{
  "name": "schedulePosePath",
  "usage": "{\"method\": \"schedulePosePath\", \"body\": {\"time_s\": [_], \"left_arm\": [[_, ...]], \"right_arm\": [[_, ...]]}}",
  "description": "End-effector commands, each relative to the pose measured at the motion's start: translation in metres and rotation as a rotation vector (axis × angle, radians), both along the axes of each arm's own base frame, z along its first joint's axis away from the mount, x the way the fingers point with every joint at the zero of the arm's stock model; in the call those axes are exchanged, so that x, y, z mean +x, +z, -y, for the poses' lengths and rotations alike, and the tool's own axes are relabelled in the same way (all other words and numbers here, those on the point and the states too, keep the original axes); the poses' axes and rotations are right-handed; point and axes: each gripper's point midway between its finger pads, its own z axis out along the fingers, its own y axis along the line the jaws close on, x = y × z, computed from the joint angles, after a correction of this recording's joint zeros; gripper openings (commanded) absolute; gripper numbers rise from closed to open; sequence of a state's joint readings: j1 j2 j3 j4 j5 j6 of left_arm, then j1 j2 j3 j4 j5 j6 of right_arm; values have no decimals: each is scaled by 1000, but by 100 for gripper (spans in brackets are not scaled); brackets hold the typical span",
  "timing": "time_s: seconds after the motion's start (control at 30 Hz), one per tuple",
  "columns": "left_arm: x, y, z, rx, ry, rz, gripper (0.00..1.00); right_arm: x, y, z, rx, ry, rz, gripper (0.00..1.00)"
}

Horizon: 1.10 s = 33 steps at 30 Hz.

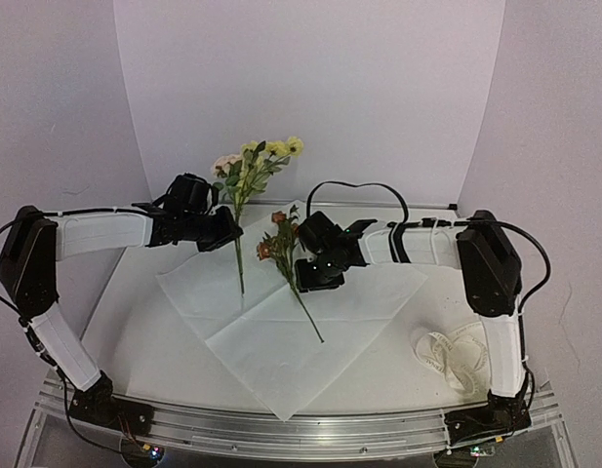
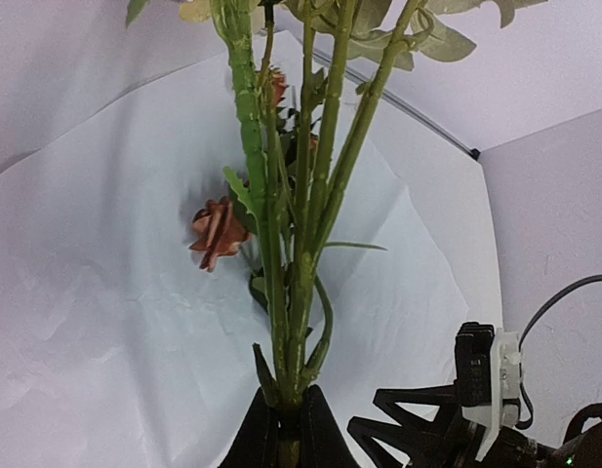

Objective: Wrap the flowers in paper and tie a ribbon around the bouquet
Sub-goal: Adjust the fake flower on the flattened wrapping paper.

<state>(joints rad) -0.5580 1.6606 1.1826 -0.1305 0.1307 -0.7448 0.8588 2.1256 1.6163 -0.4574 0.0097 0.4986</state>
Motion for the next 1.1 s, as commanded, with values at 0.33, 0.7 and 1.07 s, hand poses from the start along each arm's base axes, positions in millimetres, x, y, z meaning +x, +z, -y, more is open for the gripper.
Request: {"method": "schedulePosePath", "body": {"time_s": [0.33,0.7,1.07], "left_arm": [[-22,-6,-36,-45,48,-24,0],[-25,-7,-42,-49,53,-30,0],[-26,-8,-43,-68,45,-35,0]], "right_arm": [[13,-34,-27,-109,36,-49,37],[16,-42,-26,-179,-3,-49,28],[12,-43,-30,-191,21,-59,19]]}}
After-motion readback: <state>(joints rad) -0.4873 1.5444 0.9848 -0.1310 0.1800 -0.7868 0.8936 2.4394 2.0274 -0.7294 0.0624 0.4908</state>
